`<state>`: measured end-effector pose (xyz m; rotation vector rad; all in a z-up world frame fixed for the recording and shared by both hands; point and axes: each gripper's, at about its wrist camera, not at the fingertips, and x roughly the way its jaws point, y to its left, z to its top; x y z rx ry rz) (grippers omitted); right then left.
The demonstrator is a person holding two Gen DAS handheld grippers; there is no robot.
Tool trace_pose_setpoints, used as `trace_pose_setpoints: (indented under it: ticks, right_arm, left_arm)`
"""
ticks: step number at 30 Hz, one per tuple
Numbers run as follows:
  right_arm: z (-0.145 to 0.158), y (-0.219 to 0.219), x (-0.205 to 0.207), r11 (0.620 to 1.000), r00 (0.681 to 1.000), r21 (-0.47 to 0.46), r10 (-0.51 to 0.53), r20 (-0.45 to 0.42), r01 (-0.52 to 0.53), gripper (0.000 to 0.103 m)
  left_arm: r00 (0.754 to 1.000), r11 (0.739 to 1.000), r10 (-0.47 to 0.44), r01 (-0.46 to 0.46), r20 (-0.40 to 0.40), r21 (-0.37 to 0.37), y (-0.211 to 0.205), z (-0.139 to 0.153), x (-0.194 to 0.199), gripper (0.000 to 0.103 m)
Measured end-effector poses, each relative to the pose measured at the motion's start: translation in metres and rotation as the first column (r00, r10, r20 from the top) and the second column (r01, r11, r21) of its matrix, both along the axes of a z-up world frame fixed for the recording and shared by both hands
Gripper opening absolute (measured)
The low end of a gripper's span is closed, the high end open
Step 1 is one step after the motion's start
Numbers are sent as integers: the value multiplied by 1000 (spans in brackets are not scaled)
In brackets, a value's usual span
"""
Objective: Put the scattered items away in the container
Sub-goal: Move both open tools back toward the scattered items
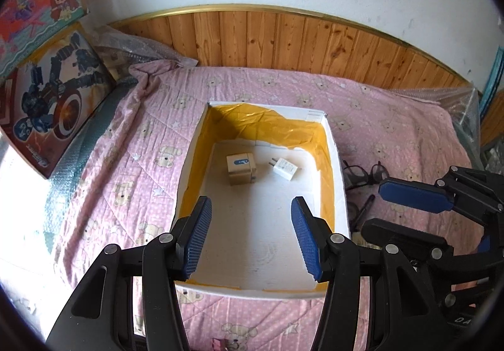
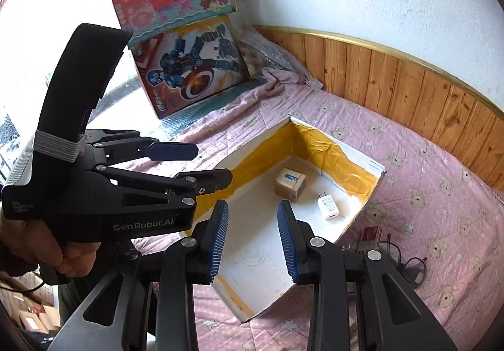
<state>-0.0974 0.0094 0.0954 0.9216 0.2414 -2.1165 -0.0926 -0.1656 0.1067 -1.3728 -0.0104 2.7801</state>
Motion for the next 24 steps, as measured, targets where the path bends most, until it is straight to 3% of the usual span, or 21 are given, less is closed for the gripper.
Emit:
trace_pose_setpoints:
  ticks: [5, 11, 15, 20, 24]
  right_arm:
    - [9, 19, 37, 997, 996, -67, 30, -88, -36, 34]
    - [12, 46, 70, 986, 991, -148, 57, -122, -75, 35]
    - [5, 63, 93, 981, 985, -164, 75, -154, -101, 35]
    - [-9, 85, 112, 977, 985, -182, 85, -149, -112, 35]
    - [-25, 106, 116, 971, 993, -226, 59, -98, -80, 37]
  left_arm:
    - [999, 1000, -1, 0, -48, -13, 2, 7, 39, 56]
    - [991, 999, -20, 15, -134, -34, 18, 20, 85, 56]
    - [988, 999, -38, 35, -148, -24, 31, 18, 107, 56]
    - [988, 998, -19, 27, -152, 51, 42, 8, 124, 56]
    - [990, 997, -34, 43, -139, 64, 59, -4, 129, 56]
